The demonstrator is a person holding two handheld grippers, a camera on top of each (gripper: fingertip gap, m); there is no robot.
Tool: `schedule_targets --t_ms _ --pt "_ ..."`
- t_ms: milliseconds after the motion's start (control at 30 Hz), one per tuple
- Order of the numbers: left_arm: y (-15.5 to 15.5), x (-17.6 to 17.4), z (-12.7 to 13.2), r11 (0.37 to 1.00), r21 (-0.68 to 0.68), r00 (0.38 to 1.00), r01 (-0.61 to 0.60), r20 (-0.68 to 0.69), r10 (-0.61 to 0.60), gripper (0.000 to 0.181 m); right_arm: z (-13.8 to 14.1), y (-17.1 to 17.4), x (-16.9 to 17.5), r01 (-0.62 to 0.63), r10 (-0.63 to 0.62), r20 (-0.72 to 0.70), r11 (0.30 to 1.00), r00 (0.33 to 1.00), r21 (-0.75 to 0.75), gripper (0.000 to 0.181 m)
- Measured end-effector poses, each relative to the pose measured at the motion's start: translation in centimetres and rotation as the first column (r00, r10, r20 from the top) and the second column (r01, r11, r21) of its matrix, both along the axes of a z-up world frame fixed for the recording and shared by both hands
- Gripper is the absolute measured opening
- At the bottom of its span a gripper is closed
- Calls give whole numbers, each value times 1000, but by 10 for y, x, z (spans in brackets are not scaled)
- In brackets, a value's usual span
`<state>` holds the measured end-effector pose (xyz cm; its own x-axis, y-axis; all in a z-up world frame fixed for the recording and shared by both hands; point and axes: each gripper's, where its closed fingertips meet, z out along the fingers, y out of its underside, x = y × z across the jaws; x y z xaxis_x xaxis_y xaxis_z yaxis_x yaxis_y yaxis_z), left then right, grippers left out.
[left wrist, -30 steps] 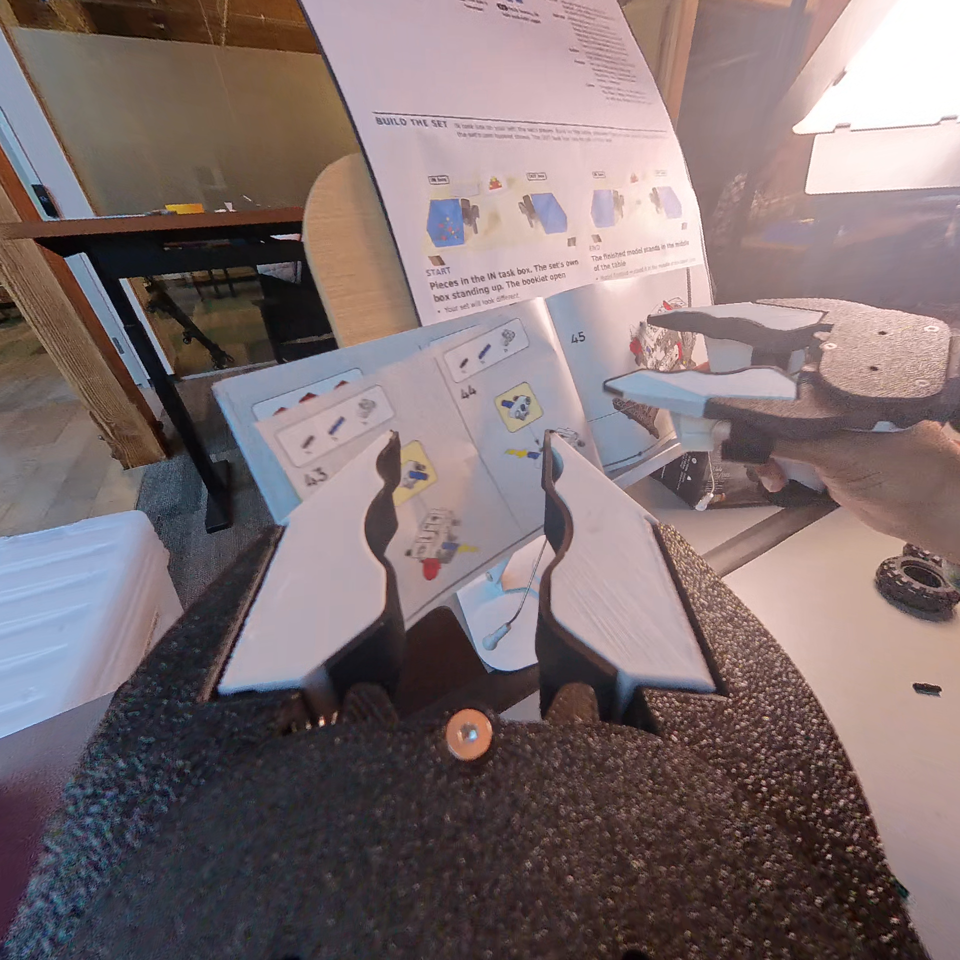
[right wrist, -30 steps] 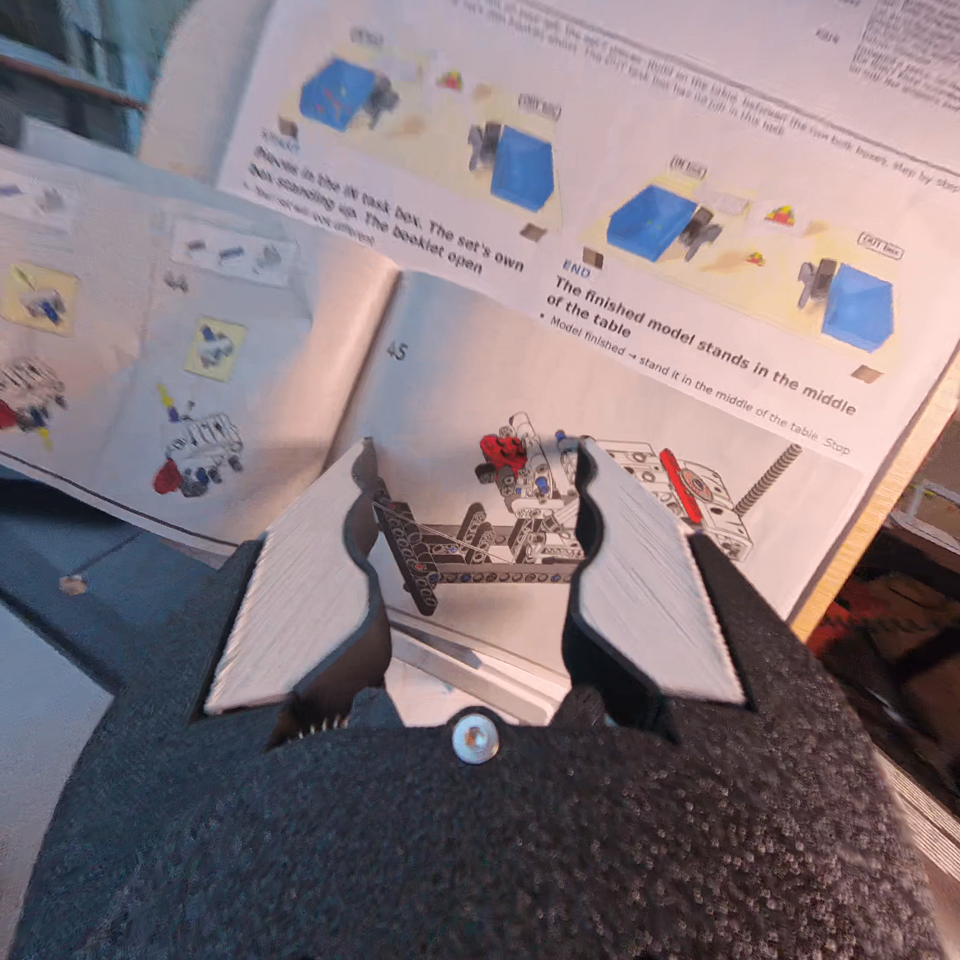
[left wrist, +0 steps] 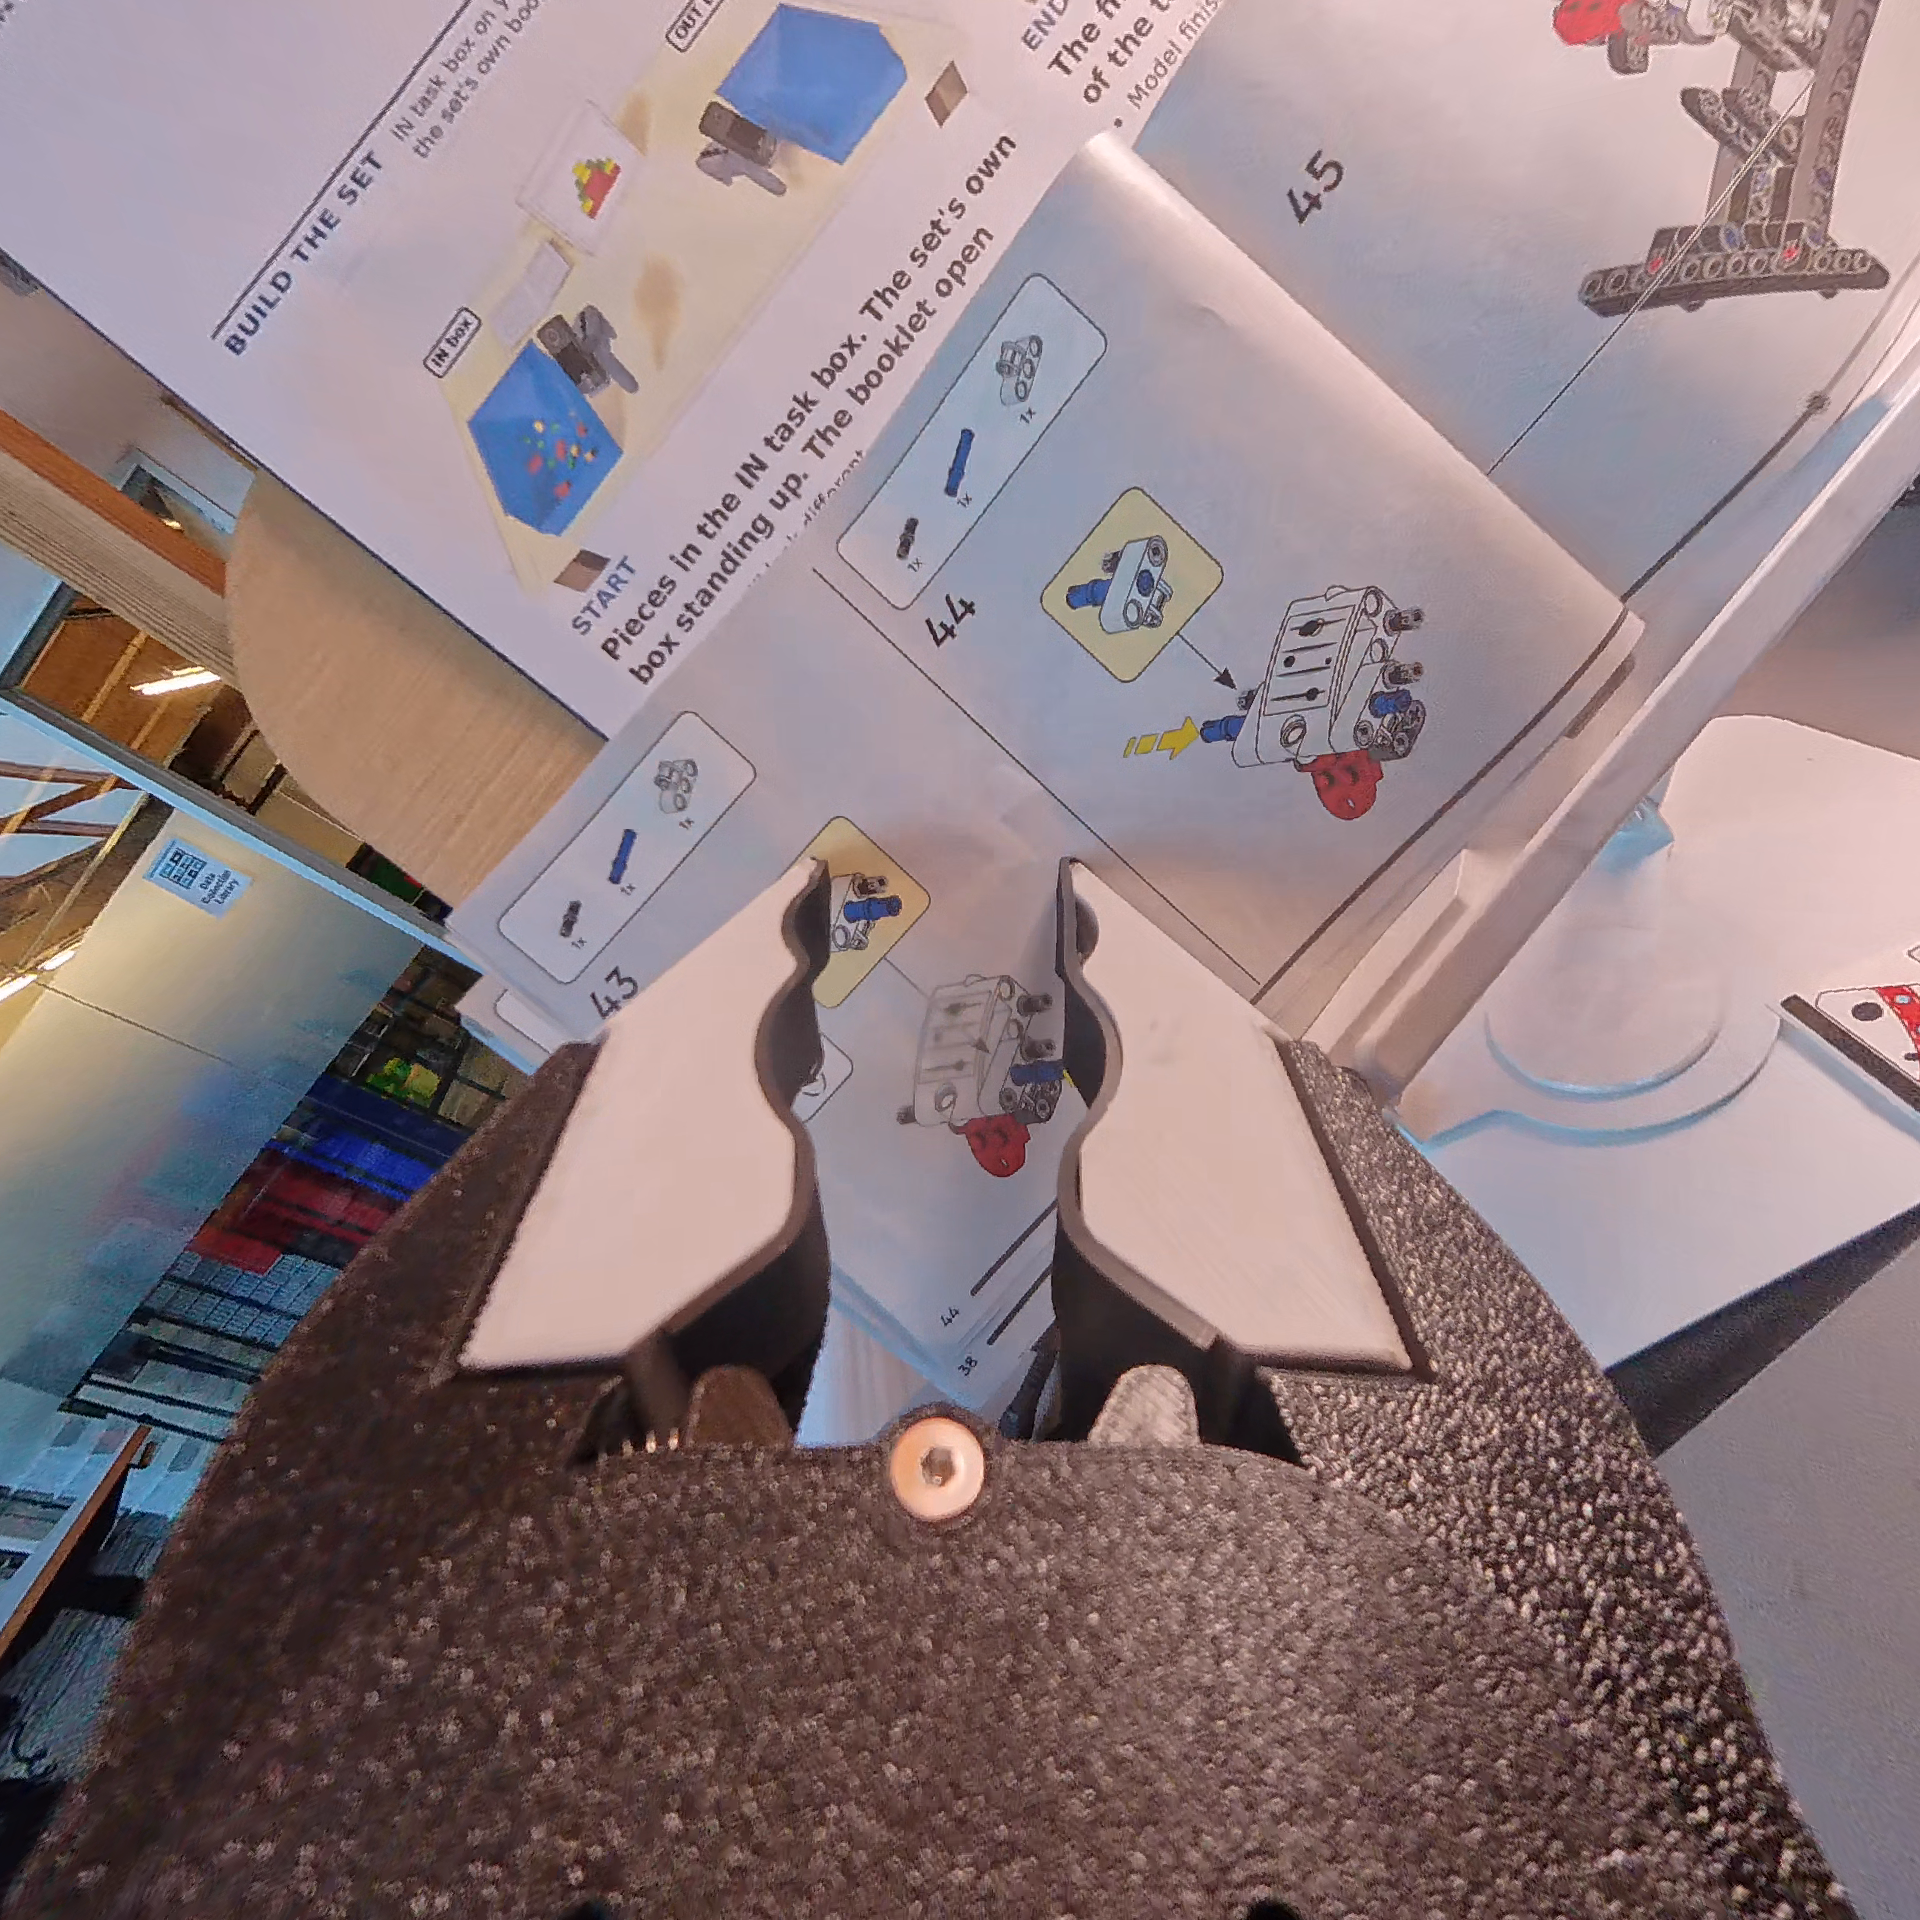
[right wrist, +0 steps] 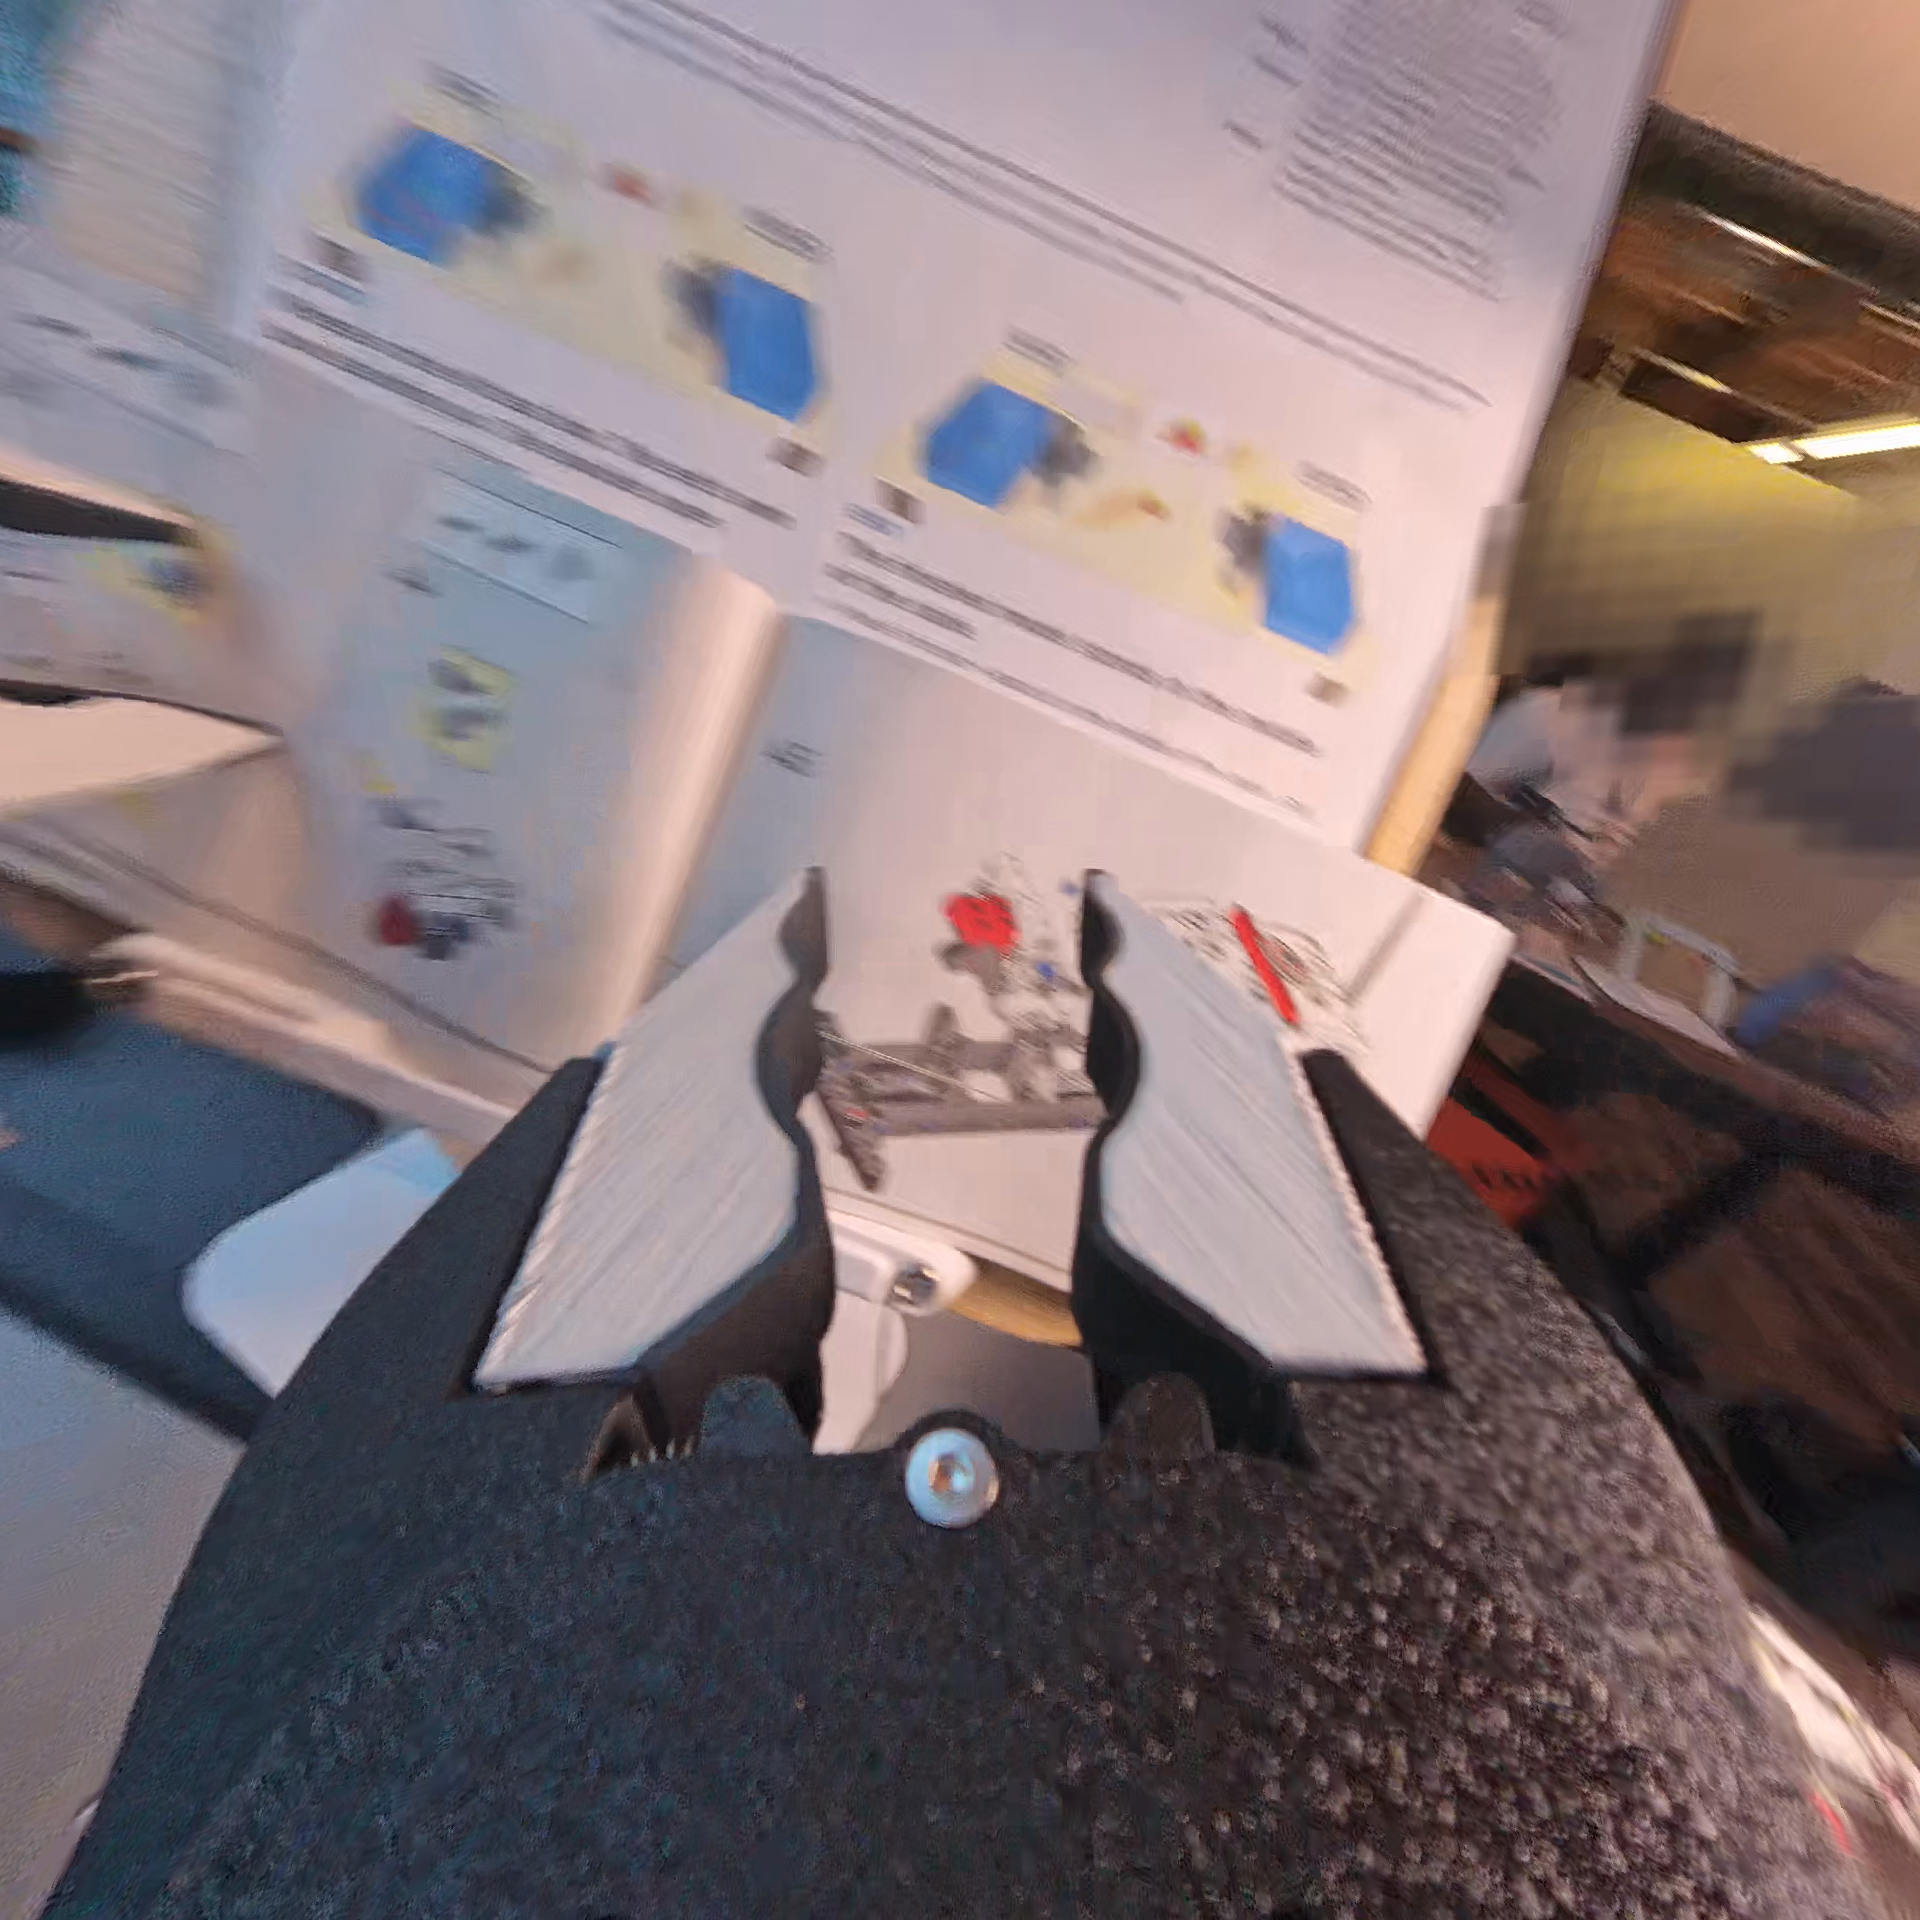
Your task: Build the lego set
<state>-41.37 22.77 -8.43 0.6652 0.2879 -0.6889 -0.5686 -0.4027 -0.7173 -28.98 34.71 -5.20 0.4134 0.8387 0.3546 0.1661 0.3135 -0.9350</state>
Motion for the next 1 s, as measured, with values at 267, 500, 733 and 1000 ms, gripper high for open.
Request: schedule_targets --t_ms 267,500,733,1000 --pt "-29 10 -11 996 86 975 -8 224 -11 45 -45 -46 -62 -100 97 241 995 966 0 55" --pt "-67 83 -60 870 486 79 -85 873 -481 47 -49 -47 -65 -65 49 193 995 980 76 61" --pt "-47 55 -91 612 567 -390 -551 474 -790 81 -53 -50 -69 -84 62 215 992 975 93 63" --pt "-57 24 -54 545 683 -133 -486 558 -819 1 -58 -51 -71 -98 71 218 988 973 116 66"
